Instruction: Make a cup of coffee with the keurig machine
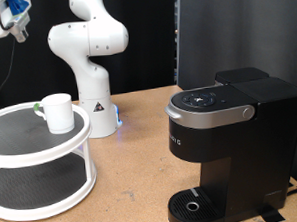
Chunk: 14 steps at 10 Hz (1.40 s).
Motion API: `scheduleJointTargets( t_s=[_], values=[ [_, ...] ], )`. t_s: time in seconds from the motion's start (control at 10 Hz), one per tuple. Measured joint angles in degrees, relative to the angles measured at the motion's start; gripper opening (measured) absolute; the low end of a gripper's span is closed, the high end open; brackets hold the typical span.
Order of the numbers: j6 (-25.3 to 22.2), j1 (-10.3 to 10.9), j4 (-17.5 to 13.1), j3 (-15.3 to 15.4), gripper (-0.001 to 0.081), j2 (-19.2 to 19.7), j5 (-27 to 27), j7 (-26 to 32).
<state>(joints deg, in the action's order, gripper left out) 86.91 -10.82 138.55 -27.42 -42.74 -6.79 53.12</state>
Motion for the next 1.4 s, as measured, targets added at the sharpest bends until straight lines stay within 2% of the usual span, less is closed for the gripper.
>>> scheduleJointTargets(
  t_s=[0.4, 0.7, 1.0, 1.4],
  values=[
    [-2.98, 0.02, -3.45, -0.77, 0.0006, 1.85, 0.0, 0.57],
    [-3.1, 0.02, -3.88, -0.79, 0.0006, 2.31, -0.35, 0.62],
    [-1.83, 0.02, -1.6, -0.77, 0.0006, 2.19, 0.01, 0.47],
    [5.03, -0.01, 3.58, -0.76, 0.0006, 1.71, -0.06, -0.86]
  ],
)
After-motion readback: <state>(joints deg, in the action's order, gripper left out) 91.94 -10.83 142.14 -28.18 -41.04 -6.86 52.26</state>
